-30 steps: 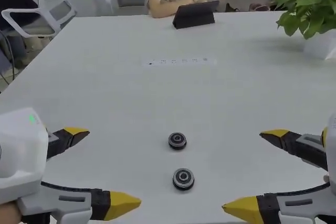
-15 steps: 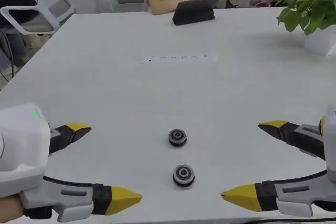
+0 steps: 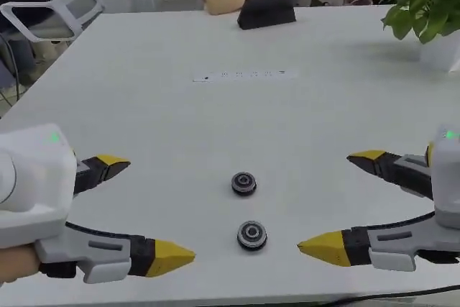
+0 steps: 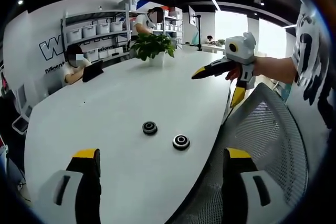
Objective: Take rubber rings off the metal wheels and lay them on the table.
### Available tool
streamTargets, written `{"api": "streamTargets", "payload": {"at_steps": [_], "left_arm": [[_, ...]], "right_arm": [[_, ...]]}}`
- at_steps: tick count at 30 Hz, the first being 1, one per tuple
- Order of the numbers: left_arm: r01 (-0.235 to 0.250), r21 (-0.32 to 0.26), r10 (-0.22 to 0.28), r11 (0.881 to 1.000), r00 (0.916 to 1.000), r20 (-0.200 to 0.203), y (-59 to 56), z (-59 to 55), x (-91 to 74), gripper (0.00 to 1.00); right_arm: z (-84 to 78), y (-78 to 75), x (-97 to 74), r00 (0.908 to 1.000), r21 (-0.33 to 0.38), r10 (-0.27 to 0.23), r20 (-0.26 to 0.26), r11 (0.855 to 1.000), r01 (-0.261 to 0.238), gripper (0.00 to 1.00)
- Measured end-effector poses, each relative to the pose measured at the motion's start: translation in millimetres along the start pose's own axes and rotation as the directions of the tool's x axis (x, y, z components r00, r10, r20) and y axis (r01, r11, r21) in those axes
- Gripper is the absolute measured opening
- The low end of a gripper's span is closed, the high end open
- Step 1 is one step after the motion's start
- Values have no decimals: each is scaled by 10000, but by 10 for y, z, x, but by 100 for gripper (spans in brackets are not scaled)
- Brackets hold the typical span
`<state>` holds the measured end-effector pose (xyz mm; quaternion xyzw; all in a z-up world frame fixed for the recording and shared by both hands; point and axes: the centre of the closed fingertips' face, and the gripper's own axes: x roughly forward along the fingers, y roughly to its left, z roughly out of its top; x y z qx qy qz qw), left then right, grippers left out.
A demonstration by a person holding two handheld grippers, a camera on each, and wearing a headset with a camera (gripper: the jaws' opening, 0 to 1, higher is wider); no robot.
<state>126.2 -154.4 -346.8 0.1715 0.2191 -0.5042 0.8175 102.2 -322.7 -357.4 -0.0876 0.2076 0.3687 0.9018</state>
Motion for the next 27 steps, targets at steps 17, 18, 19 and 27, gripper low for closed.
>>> {"api": "streamTargets", "payload": {"at_steps": [17, 18, 19, 27], "left_arm": [[495, 222, -494, 9985, 9988, -60, 2, -6, 170, 94], [520, 226, -518, 9984, 9986, -91, 4, -13, 182, 94], [540, 257, -537, 9982, 9985, -145, 7, -26, 198, 93], [836, 343, -827, 9959, 9962, -278, -17, -72, 270, 91]], "right_arm": [[-127, 4, 240, 9983, -409, 392, -434, 9983, -410, 93], [-156, -2, 261, 9979, -434, 407, -504, 9981, -429, 93], [-170, -2, 272, 9976, -445, 424, -540, 9980, -448, 93], [-217, -23, 335, 9971, -370, 512, -563, 9979, -533, 91]]}}
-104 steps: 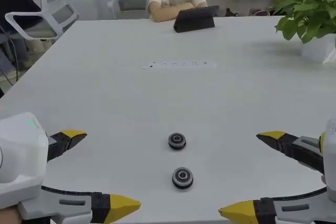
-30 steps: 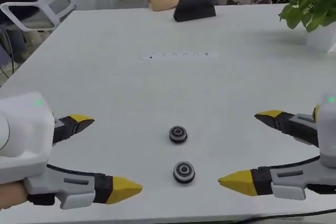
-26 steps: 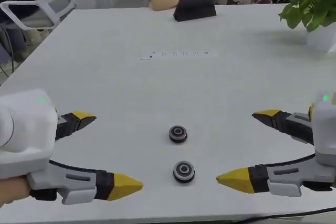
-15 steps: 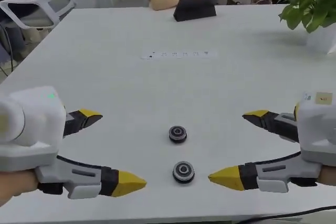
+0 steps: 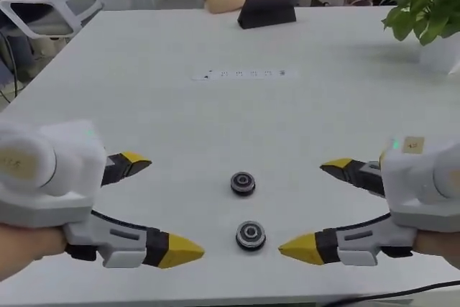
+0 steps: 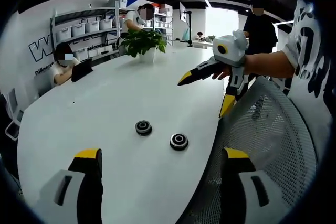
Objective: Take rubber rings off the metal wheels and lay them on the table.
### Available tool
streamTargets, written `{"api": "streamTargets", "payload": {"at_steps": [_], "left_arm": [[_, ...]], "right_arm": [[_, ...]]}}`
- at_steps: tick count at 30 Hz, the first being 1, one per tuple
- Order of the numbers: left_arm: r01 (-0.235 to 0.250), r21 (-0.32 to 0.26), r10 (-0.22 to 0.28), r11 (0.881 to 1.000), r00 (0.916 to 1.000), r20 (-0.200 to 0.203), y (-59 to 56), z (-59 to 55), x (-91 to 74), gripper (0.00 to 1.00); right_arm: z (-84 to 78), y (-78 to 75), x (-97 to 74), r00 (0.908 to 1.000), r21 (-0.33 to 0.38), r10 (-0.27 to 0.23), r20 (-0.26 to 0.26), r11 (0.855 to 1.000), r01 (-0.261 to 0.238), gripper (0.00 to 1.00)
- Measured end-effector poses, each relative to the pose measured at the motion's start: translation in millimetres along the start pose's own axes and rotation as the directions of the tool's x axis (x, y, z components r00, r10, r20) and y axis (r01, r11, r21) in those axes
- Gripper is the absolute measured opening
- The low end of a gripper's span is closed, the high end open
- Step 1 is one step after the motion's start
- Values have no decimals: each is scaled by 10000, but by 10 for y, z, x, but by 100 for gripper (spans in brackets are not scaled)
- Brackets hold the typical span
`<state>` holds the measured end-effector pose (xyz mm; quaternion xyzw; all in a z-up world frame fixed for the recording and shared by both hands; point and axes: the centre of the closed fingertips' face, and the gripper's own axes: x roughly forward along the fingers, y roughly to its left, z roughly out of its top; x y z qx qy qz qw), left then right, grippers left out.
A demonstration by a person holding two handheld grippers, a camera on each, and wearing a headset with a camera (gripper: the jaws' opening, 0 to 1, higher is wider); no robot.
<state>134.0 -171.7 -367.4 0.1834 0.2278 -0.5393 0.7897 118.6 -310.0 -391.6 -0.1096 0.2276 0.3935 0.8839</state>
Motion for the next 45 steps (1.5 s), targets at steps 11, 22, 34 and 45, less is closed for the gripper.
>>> {"api": "streamTargets", "payload": {"at_steps": [11, 22, 34, 45], "left_arm": [[397, 124, -396, 9991, 9992, -105, -18, -5, 137, 88], [697, 177, -693, 9974, 9973, -241, -8, -27, 285, 84], [1089, 76, -1086, 9940, 9937, -290, -52, -51, 411, 77], [1444, 140, -1433, 9894, 9877, -630, -111, -106, 556, 74]], "right_arm": [[-107, -55, 119, 9998, 26, 53, -214, 10000, -53, 87], [-152, -71, 199, 9995, 79, 186, -272, 9998, -184, 82], [-246, -31, 282, 9981, -50, 352, -500, 9994, -355, 77], [-296, 7, 368, 9963, -134, 593, -616, 9981, -602, 70]]}}
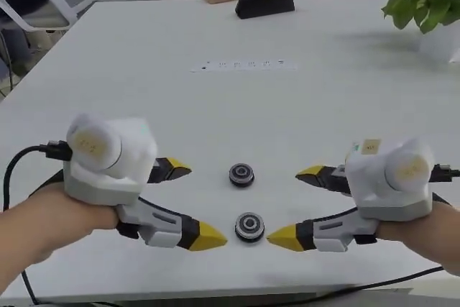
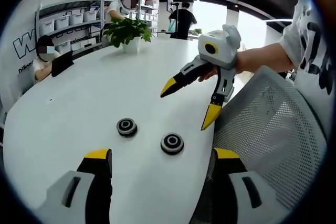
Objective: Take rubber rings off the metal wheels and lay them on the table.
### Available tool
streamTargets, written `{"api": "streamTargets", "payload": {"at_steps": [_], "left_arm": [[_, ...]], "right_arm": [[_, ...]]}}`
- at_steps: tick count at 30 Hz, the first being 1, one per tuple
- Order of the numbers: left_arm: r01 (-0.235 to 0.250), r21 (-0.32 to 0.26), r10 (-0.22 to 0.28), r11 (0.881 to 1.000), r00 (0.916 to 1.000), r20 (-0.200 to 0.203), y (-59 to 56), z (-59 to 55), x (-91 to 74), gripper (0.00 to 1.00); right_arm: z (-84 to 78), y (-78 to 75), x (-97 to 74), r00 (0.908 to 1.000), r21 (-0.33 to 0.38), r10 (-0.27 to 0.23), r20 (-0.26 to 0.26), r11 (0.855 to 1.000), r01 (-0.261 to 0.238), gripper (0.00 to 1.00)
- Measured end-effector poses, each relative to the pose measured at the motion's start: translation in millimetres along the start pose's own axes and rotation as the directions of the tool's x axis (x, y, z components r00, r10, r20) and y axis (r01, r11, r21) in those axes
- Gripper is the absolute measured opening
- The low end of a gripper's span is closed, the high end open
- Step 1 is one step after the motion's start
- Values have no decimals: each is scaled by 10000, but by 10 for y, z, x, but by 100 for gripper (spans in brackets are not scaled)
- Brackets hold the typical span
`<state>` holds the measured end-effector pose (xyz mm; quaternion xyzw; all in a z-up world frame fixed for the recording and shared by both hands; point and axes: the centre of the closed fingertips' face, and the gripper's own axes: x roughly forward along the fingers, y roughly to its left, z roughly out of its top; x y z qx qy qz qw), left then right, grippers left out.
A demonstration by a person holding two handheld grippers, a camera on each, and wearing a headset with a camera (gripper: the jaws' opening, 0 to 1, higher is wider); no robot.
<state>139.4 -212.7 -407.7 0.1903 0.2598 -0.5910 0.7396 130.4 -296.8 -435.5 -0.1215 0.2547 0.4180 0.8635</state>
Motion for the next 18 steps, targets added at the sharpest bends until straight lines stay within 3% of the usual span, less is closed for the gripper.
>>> {"api": "streamTargets", "payload": {"at_steps": [18], "left_arm": [[586, 59, -583, 9983, 9977, -336, -70, -45, 223, 65]], "right_arm": [[-132, 45, 138, 9988, -143, 387, -292, 9991, -391, 59]]}}
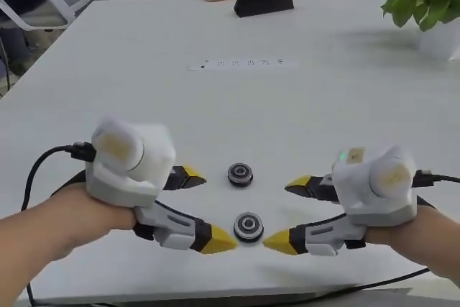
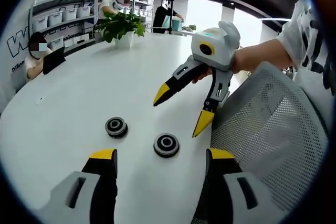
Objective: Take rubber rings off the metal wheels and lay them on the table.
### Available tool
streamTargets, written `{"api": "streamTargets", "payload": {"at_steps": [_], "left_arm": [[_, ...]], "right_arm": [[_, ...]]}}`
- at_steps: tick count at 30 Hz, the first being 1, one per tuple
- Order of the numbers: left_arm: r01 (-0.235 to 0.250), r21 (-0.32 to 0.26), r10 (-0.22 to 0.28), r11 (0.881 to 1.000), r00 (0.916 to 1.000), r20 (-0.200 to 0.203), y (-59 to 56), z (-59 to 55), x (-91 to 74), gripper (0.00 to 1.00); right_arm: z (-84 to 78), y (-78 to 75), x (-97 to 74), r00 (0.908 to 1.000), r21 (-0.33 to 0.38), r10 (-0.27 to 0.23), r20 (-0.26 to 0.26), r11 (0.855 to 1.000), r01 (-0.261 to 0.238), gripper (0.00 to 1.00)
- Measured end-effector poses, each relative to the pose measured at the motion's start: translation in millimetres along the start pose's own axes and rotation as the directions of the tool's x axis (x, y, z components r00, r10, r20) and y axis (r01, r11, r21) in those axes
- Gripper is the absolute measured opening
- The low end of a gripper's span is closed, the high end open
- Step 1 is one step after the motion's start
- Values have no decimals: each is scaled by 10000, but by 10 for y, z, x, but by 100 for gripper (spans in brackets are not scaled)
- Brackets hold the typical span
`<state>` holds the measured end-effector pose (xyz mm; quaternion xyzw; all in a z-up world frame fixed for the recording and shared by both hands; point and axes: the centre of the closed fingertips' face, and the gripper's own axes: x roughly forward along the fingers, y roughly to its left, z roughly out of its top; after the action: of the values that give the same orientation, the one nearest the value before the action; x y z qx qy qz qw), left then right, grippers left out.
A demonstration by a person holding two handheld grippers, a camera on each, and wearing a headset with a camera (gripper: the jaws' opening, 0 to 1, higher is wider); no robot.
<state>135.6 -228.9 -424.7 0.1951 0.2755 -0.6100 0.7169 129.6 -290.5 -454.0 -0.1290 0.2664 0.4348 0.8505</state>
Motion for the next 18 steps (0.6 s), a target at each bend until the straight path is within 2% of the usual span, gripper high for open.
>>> {"api": "streamTargets", "payload": {"at_steps": [18], "left_arm": [[351, 148, -348, 9993, 9992, -183, -33, -13, 176, 54]], "right_arm": [[-22, 58, 163, 9991, -226, 411, -79, 9989, -413, 47]]}}
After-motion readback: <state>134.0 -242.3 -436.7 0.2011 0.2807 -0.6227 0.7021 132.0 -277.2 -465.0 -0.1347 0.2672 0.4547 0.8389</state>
